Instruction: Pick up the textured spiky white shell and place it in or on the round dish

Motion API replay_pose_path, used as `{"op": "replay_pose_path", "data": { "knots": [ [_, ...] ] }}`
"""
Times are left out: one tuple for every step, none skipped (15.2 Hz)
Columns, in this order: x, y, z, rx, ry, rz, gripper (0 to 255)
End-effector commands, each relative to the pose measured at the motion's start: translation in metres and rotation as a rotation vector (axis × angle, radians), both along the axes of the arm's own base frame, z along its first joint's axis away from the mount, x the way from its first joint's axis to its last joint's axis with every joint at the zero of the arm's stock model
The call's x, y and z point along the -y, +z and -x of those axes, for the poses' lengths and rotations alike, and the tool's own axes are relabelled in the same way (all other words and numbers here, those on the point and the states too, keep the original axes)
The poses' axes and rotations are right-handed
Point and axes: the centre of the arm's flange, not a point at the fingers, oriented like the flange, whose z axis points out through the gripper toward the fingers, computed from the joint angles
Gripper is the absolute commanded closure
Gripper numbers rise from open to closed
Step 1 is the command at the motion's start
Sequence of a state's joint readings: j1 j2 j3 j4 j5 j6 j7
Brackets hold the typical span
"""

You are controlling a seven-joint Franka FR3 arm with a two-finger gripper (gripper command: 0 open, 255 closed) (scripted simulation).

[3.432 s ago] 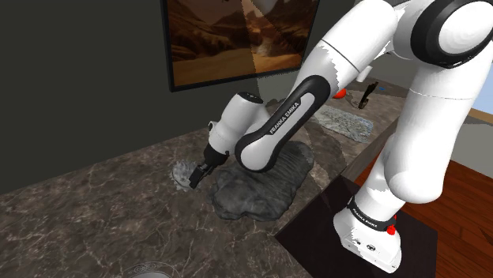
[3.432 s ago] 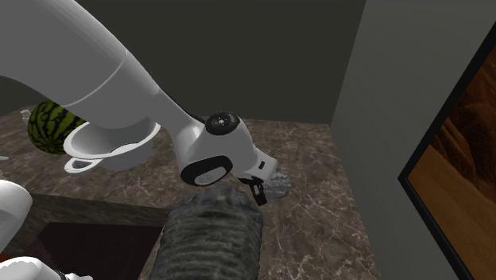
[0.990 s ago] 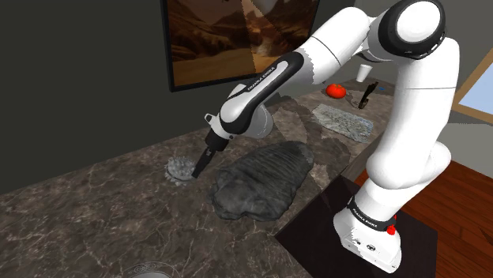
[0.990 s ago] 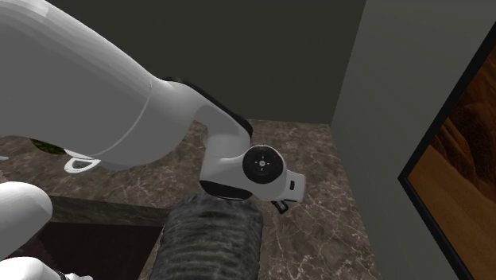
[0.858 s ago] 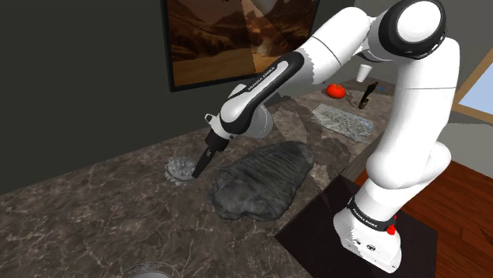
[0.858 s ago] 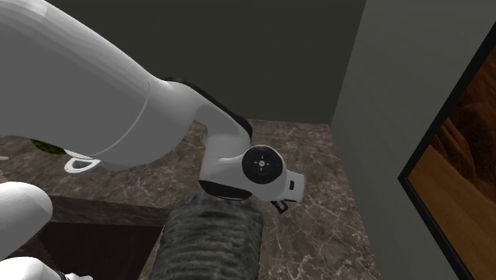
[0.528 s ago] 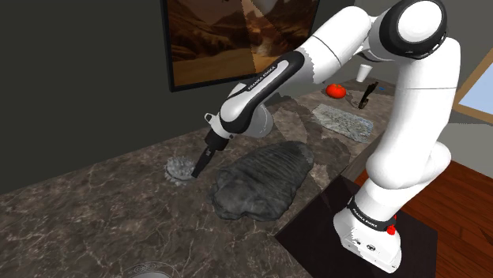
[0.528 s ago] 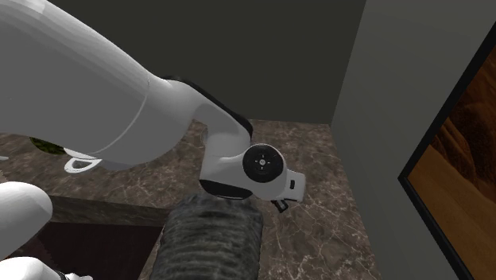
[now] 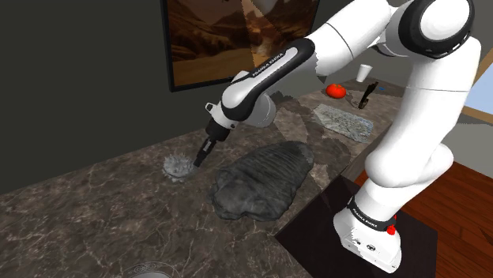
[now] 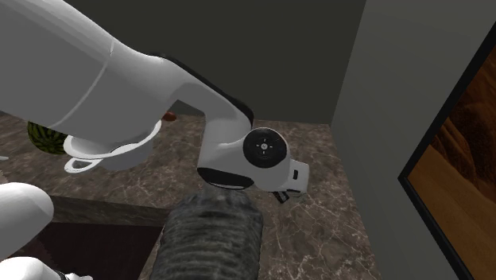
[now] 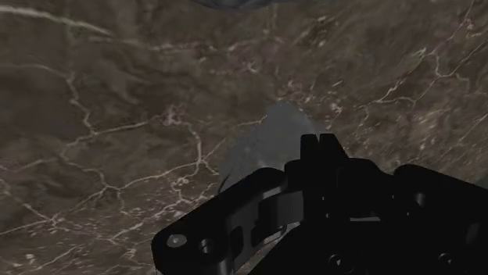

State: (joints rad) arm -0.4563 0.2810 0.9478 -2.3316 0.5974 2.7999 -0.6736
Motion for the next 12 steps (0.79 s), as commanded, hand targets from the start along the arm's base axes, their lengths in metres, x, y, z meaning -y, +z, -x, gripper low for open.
{"op": "replay_pose_path", "data": {
  "knots": [
    [0.000, 0.011, 0.000, -0.001, 0.000, 0.000, 255],
    [0.000, 0.006, 0.000, 0.000, 0.000, 0.000, 255],
    [0.000, 0.006, 0.000, 0.000, 0.000, 0.000, 0],
    [-0.002, 0.013, -0.021, -0.070, -0.006, 0.019, 0],
    [-0.004, 0.019, -0.043, -0.139, -0.012, 0.038, 0],
    [-0.006, 0.023, -0.065, -0.209, -0.017, 0.057, 0],
    [-0.008, 0.026, -0.087, -0.278, -0.023, 0.076, 0],
    [-0.010, 0.027, -0.109, -0.348, -0.028, 0.095, 0],
    [-0.011, 0.027, -0.129, -0.409, -0.033, 0.111, 0],
    [-0.013, 0.022, -0.128, -0.409, -0.033, 0.111, 0],
    [-0.015, 0.017, -0.127, -0.409, -0.033, 0.111, 0],
    [-0.017, 0.013, -0.126, -0.409, -0.033, 0.111, 0]
  ]
}}
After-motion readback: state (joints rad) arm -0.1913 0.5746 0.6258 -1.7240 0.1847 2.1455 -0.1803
